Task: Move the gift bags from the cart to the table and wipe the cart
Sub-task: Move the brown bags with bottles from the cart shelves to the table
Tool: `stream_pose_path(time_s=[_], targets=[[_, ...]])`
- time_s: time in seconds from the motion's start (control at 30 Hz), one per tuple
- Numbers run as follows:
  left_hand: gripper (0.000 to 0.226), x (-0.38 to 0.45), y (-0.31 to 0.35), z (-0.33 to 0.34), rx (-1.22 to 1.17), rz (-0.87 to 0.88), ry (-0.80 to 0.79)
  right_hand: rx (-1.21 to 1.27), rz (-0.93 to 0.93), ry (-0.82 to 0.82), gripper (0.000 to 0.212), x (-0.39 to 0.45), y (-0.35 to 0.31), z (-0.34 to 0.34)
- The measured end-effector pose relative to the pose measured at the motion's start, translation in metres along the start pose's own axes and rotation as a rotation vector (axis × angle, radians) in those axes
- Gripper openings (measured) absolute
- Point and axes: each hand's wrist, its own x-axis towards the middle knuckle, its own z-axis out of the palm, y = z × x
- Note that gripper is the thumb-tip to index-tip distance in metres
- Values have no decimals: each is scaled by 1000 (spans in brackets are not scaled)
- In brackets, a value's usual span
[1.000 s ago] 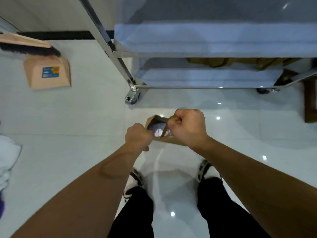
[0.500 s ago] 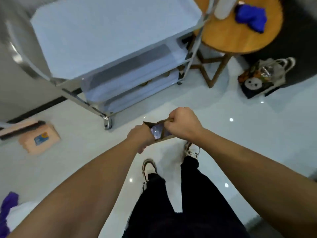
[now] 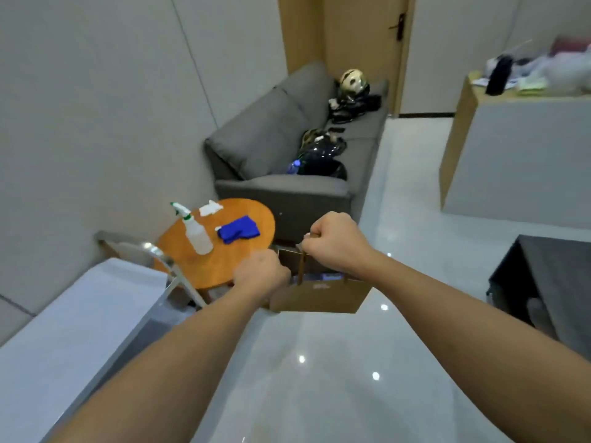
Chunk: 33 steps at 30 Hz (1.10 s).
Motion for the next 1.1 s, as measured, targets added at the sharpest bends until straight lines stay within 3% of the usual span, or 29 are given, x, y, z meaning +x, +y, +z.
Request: stream_pose_path(time_s=[0.1,0.23,0.33,0.57,0.73,0.9,1.0,1.1], targets=[[11,11,111,2,53,158,86,7,53,106,32,-2,47,-77],[10,8,245,25,82,526,70,-32,187,220,38,-14,119,-162],[12,0,334,53,140,780,-51,-31,347,313,37,-26,178,-211],[17,8,488,137,309,1115,-242,-47,678,517,38,-59,304,-285],[11,23,581,175,276,1324,-375,-17,852,700,34,-59,374,-323],[8,61,646,196,313,1445,-513,-38,1044,734,31,-33,422,-343],[32,83,680,207,318,1461,-521,-36,1154,732,29,-27,449,-356],[39,96,712,220,297,1467,-517,-17,1229,731,27,-24,479,-370]])
